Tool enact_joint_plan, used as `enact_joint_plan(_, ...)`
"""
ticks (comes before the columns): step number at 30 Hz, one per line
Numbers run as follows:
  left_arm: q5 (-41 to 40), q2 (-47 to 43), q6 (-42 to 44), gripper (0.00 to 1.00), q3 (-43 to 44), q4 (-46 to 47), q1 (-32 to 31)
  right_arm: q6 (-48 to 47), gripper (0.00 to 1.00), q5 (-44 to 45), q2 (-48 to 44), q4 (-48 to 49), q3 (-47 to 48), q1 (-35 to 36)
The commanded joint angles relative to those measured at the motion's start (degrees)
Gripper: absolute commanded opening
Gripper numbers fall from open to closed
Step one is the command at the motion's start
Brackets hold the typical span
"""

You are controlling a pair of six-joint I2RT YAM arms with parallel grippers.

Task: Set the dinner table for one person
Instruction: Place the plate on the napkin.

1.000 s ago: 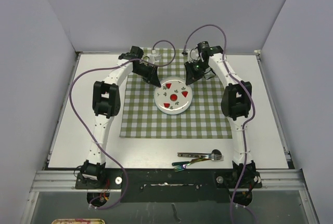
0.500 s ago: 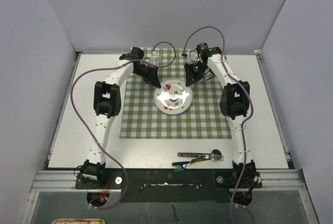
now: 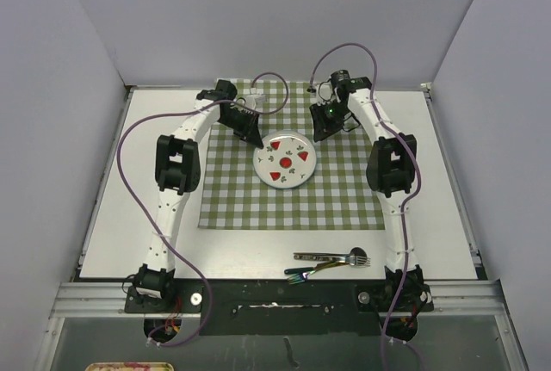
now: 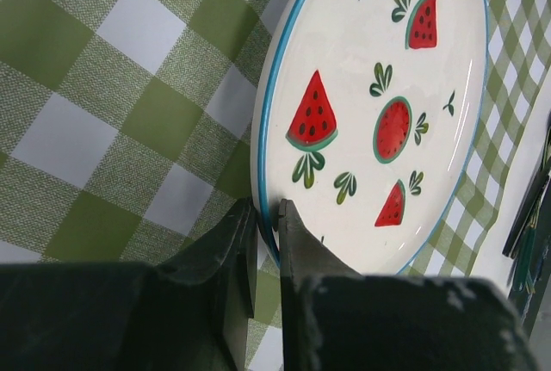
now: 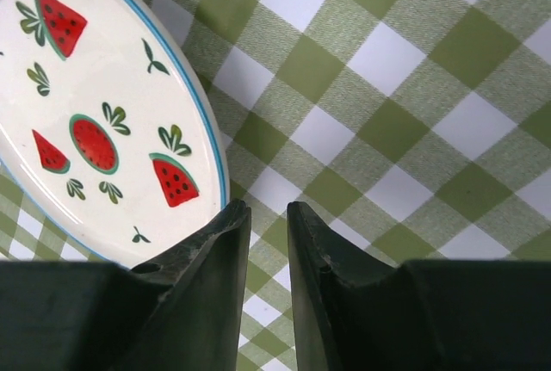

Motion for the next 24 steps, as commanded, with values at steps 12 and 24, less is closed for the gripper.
enact_joint_plan(12, -2.7, 0.8, 4.0, 0.0, 3.6, -0.4, 0.2, 0.3, 0.3, -3.4, -7.2, -0.3, -7.3, -0.2)
enact_joint_plan(24, -2.8, 0.1, 4.2, 0.0, 3.7, -0.4, -0.1, 0.7, 0.4, -4.3, -17.9, -0.3, -18.8, -0.7)
